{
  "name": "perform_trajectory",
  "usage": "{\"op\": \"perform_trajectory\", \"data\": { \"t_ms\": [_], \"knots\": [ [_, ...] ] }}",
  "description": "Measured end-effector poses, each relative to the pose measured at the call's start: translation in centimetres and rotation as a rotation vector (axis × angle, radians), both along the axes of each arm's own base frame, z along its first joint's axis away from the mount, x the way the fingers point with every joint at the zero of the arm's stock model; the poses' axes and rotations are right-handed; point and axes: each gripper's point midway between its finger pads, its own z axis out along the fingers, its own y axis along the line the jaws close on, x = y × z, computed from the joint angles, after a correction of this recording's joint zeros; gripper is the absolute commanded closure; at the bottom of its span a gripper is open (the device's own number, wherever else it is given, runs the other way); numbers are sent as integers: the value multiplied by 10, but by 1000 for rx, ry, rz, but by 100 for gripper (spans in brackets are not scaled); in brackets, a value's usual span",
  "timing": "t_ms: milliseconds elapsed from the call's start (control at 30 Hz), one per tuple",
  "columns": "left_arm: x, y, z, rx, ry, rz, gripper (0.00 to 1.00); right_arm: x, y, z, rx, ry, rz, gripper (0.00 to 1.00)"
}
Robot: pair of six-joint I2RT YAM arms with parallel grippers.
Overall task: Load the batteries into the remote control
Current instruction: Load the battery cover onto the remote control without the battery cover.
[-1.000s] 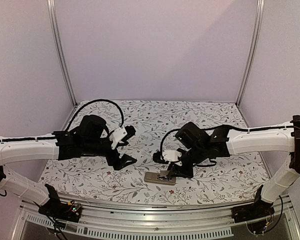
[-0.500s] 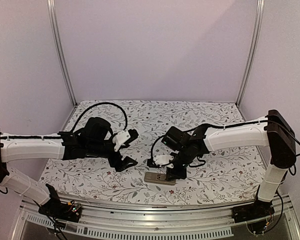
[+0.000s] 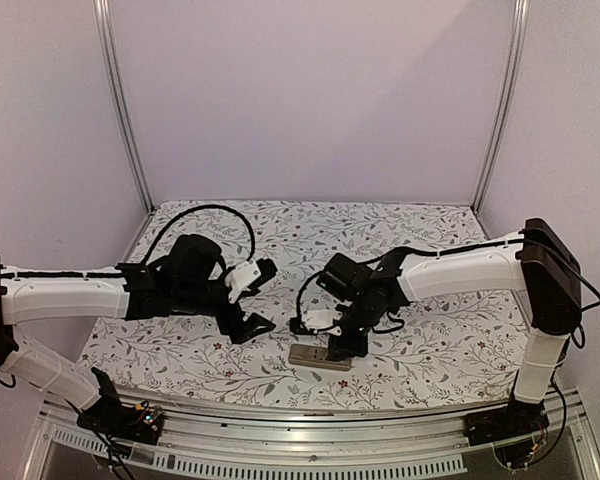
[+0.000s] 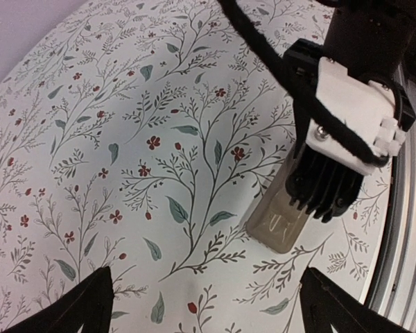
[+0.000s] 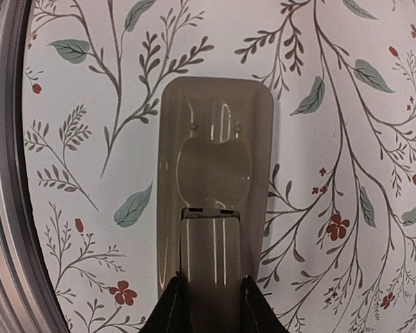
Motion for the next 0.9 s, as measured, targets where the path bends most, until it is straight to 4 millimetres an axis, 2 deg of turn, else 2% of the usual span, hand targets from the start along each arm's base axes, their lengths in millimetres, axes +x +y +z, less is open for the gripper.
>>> {"op": "perform_trajectory", "data": {
  "t_ms": [900],
  "knots": [
    [0, 0, 0, 1, -1, -2, 7, 0, 3, 0, -18, 44, -67, 92]
  ]
}}
